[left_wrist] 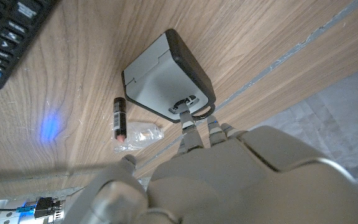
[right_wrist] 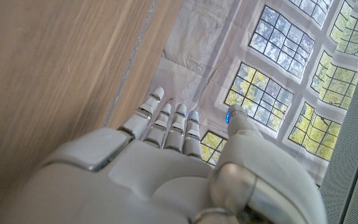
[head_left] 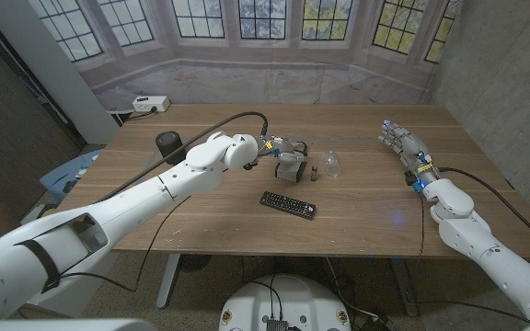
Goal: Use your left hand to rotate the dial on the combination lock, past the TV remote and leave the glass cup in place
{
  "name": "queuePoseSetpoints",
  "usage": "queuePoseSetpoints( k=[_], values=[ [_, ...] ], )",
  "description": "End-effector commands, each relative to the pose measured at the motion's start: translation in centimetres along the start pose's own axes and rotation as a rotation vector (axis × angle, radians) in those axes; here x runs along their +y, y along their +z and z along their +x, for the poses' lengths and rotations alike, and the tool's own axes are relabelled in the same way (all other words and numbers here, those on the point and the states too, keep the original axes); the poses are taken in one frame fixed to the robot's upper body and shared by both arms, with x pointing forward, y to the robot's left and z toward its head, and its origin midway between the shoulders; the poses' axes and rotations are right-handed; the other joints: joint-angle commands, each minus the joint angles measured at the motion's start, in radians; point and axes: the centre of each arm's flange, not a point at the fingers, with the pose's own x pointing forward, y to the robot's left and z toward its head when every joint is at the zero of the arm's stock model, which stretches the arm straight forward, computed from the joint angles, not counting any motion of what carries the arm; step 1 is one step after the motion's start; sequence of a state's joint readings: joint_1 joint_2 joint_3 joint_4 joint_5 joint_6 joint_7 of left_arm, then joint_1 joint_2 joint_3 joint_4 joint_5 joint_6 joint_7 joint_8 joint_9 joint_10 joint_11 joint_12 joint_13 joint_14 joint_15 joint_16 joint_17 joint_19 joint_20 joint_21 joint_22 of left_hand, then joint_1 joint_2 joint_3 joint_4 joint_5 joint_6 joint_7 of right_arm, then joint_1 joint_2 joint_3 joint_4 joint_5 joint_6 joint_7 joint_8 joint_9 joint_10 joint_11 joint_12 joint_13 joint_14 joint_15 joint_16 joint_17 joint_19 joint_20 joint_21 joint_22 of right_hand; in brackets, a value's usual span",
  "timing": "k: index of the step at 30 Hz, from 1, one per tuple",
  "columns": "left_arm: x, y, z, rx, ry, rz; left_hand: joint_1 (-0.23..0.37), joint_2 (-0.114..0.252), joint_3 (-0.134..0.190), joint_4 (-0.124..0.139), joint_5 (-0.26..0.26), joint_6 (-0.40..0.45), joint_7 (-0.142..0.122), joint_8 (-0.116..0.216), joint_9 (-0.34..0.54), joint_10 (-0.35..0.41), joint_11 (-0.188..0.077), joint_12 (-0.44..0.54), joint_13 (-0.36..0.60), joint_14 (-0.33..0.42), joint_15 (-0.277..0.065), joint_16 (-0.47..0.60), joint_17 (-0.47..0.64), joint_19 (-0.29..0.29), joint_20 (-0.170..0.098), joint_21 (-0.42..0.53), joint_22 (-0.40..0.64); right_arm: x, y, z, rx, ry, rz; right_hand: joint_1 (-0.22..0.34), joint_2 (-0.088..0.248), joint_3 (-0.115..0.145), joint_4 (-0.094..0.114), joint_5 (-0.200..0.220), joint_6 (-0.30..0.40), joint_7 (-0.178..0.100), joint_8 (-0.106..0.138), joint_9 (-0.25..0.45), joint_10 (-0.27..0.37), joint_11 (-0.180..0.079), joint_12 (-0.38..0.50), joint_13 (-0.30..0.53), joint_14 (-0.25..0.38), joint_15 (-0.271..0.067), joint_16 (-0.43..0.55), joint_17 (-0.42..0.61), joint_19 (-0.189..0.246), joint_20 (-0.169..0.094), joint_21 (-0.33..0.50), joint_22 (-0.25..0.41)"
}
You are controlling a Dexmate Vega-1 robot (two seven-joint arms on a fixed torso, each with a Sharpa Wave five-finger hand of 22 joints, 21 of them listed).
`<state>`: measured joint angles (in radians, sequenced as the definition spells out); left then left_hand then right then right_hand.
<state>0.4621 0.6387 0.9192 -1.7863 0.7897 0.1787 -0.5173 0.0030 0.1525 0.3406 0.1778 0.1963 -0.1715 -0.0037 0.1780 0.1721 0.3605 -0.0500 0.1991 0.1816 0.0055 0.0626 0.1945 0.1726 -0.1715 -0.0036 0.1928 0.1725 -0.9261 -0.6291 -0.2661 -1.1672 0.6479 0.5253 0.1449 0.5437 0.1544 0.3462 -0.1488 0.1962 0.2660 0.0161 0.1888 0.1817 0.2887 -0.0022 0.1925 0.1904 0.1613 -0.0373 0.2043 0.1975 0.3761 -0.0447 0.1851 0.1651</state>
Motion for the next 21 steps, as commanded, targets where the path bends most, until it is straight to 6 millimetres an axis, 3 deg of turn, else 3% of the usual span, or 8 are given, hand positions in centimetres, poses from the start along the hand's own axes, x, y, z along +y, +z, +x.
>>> queuePoseSetpoints(
  k=[1, 21],
  values=[
    [0.45, -0.26, 0.39, 0.001, 0.008, 0.008, 0.007, 0.001, 0.003, -0.005, 0.006, -0.023, -0.001, 0.008, 0.003, -0.006, -0.001, -0.001, 0.003, 0.005, 0.005, -0.006, -0.001, -0.025, 0.0, 0.003, 0.0, -0.03, -0.05, 0.12, 0.004, 0.0, -0.001, 0.009, 0.001, -0.003, 0.001, 0.006, 0.007, -0.001, 0.002, 0.001, 0.01, 0.002, 0.003, 0.002, 0.0, -0.017, 0.007, 0.003, 0.006, -0.008, 0.005, 0.003],
    [0.55, 0.07, 0.89, -0.001, 0.005, 0.001, 0.009, -0.003, 0.005, -0.007, 0.006, -0.022, -0.002, 0.007, 0.003, -0.006, 0.0, -0.002, 0.003, 0.0, -0.004, -0.01, -0.001, -0.022, -0.001, 0.002, 0.0, -0.4, -0.28, -0.16, 0.007, -0.002, 0.004, 0.01, 0.001, -0.003, 0.001, 0.006, 0.008, -0.001, 0.003, 0.001, 0.009, 0.003, 0.003, 0.002, -0.001, -0.017, 0.007, 0.002, 0.006, -0.009, 0.005, 0.003]
  ],
)
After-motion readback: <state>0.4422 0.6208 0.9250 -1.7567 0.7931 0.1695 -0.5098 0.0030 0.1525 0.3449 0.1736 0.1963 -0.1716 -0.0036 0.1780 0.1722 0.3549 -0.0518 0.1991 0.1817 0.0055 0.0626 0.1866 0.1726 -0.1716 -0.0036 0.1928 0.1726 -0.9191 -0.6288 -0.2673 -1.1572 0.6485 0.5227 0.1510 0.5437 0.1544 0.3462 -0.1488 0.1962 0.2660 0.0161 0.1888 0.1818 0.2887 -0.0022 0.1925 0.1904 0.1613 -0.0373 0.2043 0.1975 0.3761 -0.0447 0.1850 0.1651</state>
